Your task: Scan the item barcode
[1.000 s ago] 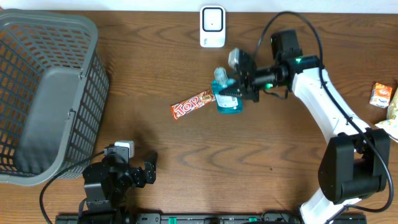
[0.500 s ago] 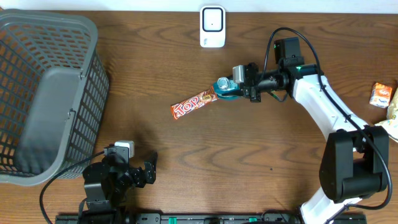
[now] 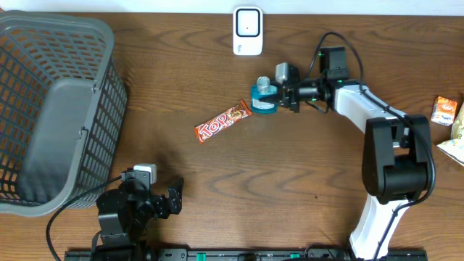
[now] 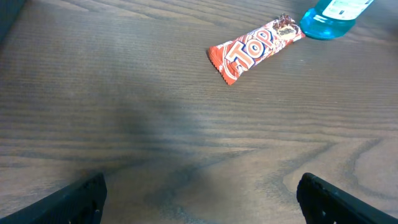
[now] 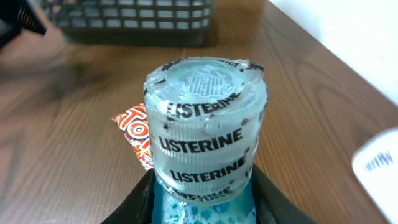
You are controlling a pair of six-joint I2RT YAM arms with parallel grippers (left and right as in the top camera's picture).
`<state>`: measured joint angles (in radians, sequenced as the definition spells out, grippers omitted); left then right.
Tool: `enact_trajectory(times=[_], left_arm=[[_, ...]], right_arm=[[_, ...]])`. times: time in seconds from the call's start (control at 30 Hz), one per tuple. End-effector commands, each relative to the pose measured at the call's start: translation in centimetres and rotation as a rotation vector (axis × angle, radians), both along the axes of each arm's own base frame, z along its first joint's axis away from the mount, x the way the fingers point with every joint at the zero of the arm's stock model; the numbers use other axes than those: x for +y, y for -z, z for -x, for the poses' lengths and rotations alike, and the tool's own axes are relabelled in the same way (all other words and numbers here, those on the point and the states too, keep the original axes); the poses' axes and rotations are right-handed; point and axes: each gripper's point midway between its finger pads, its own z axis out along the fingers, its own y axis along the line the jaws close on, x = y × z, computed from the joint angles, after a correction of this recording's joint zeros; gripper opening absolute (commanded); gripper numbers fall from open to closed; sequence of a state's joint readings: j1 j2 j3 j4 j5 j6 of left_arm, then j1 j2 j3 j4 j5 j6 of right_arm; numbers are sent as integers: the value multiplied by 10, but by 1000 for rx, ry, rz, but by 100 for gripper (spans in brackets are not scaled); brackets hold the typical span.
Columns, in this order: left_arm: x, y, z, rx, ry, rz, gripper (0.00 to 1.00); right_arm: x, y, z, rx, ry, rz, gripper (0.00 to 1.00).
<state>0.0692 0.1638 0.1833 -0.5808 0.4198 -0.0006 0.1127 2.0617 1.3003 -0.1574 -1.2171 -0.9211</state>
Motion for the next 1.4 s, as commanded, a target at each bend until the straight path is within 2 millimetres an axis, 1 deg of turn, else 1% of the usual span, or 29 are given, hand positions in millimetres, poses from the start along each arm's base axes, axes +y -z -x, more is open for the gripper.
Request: enact_trajectory(times=[0.0,0.13,0.27,0.3,0.37,0.43,0.57,0.77,0.87,1.0,1.17,1.3,1.37], left_arm=[[0,0,0,1,-3,2,98],[0,0,0,1,-3,2,98],[0,0,0,1,-3,2,98],[0,0,0,1,-3,2,98],[0,0,0,1,-3,2,98],[0,0,0,1,-3,2,98],[0,0,0,1,-2,2,98],[0,0,0,1,-2,2,98],[0,0,0,1,-3,2,98],[0,0,0,1,-2,2,98],[0,0,0,1,-3,2,98],[0,0,0,1,-3,2,98],[0,0,0,1,-3,2,98]], right_arm=[[-11,-12,-7,130,64,-34,2],[-10,-7,-9,235,109,-24,6],[-6,5,-12,234,150,40,11],[-5,7,-13,232,158,54,19],[-1,8,-12,232,152,59,31],[2,8,-10,231,145,60,34],[3,7,-10,225,142,59,36],[4,1,-17,123,129,53,37],[5,1,-17,113,125,54,38],[5,0,-18,56,108,60,41],[6,-6,-25,-1,112,50,46],[6,-13,-33,-63,122,43,45],[7,-13,-33,-70,121,41,40]])
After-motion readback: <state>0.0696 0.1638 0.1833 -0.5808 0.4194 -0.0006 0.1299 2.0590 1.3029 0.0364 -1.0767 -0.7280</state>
